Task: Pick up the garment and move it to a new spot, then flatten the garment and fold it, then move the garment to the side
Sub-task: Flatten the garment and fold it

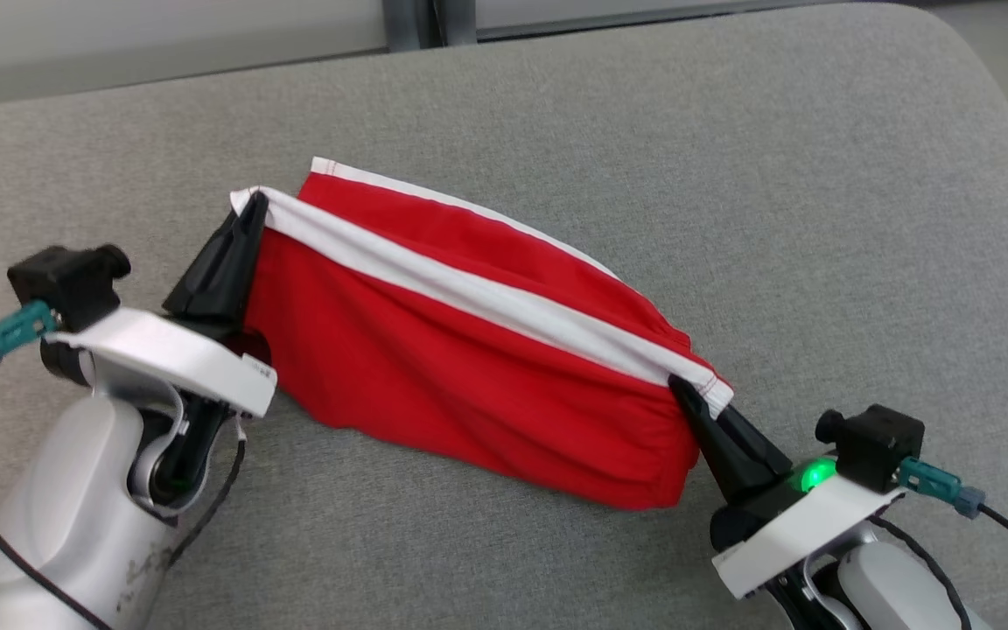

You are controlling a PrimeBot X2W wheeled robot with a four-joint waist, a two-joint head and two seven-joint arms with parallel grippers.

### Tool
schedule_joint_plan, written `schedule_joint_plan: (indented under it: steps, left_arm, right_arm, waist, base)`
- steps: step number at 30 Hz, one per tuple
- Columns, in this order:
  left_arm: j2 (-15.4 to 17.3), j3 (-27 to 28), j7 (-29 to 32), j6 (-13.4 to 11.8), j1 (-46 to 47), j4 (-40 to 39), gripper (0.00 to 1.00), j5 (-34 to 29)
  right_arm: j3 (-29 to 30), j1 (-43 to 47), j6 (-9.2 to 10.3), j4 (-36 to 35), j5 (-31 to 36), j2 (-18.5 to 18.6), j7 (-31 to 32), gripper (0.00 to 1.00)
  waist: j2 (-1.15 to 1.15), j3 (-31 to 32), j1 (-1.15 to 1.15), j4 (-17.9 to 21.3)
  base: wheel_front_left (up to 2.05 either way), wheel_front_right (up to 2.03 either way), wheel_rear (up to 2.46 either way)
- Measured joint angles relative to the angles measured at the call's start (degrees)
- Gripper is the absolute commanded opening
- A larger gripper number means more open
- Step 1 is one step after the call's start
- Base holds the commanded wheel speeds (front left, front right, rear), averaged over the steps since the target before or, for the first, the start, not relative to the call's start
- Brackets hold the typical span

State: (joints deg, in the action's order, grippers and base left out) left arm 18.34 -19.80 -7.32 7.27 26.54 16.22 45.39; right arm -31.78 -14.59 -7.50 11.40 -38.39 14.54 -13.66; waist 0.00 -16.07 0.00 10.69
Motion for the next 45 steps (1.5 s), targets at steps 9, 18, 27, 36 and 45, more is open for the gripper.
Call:
schedule_joint_plan:
  steps: [9, 18, 27, 36, 45]
  left_arm:
    - [1.0, -6.0, 1.3, 0.1, 15.5, 14.0, 0.00, -0.2]
    - [1.1, -9.6, -0.1, 0.2, 23.3, 23.5, 0.00, 0.4]
    - [1.2, -12.1, -1.0, 0.2, 26.6, 28.8, 0.00, 1.3]
    - [0.9, -14.1, -0.3, 0.2, 27.8, 33.0, 1.00, 2.2]
    - [0.4, -16.2, 0.2, 0.2, 27.2, 33.8, 1.00, 4.0]
  right_arm:
    - [0.4, -10.5, 0.00, 8.4, -1.6, -5.8, -1.0, 0.00]
    - [-1.8, -17.1, 0.01, 15.2, -3.5, -8.2, -1.3, 0.00]
    - [-2.7, -19.2, 0.01, 17.3, -4.4, -8.8, -1.5, 0.25]
    - [-2.4, -19.3, 0.00, 18.0, -3.4, -9.0, -1.5, 1.00]
    - [-1.0, -16.7, 0.00, 19.5, -1.3, -7.4, -1.5, 1.00]
  waist:
    - [0.00, -8.2, 0.00, 4.0]
    - [0.00, -12.2, 0.00, 5.8]
    - [0.00, -12.4, 0.00, 5.6]
    - [0.00, -11.4, 0.00, 5.4]
    - [0.00, -8.6, 0.00, 4.9]
  base:
    - [0.00, 0.00, 0.00]
    - [0.00, 0.00, 0.00]
    - [0.00, 0.00, 0.00]
    - [0.00, 0.00, 0.00]
    - [0.00, 0.00, 0.00]
